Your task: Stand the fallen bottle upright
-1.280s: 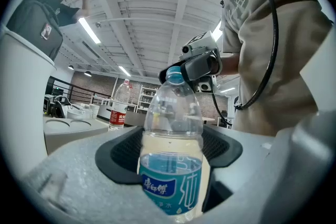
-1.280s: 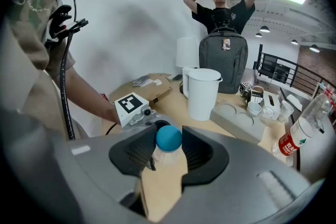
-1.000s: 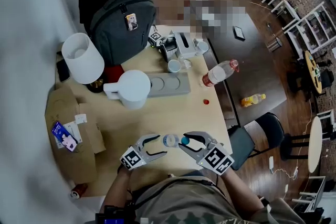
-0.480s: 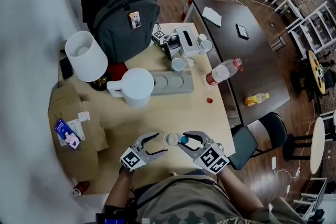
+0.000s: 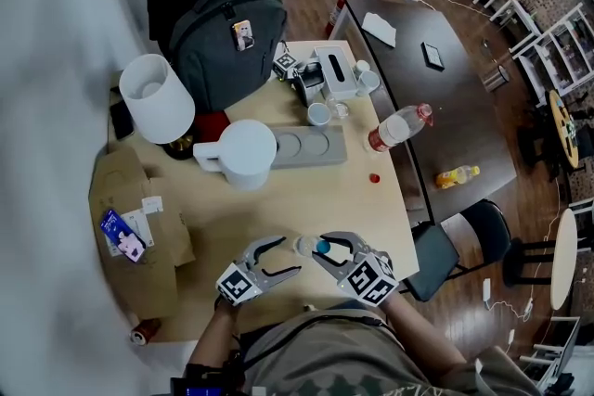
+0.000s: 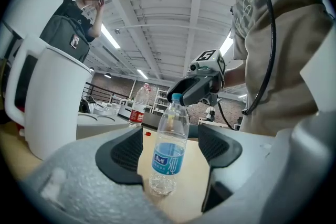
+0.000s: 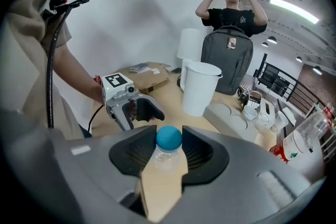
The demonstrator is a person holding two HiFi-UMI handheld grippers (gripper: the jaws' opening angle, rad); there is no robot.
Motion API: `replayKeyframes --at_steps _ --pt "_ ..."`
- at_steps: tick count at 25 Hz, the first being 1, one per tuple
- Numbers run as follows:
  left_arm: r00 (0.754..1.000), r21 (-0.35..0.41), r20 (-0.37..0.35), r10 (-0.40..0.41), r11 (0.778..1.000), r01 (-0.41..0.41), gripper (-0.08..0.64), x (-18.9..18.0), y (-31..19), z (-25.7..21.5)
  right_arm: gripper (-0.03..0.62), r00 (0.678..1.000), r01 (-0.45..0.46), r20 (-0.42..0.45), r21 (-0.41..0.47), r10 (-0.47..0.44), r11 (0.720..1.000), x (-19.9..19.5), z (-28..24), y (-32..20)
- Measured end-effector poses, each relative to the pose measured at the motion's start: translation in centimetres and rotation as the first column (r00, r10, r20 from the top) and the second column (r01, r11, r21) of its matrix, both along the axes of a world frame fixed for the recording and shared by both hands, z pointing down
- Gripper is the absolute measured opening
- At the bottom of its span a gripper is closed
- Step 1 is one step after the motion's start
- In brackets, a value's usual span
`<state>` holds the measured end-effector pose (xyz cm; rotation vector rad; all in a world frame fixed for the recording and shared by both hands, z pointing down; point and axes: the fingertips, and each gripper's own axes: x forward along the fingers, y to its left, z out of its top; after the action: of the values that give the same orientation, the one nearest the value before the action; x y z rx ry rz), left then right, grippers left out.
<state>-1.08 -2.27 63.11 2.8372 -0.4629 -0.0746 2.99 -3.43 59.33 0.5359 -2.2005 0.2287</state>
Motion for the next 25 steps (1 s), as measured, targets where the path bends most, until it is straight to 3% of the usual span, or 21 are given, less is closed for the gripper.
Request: replayKeyframes --at_steps 14,25 --pt "0.999 0.0 -0.024 -0.035 0.999 0.035 0.341 -1.2 -0.8 -0.4 0.155 0.999 -0.036 0.018 -0.026 0.037 0.999 -0.1 0.0 0.2" --pt "0.999 -0.001 -0.008 -0.043 0.999 0.043 0.341 -1.2 -0.4 -0.5 0.183 0.995 -0.052 0.09 0.059 0.047 0.997 -0.8 -3.2 -1.1"
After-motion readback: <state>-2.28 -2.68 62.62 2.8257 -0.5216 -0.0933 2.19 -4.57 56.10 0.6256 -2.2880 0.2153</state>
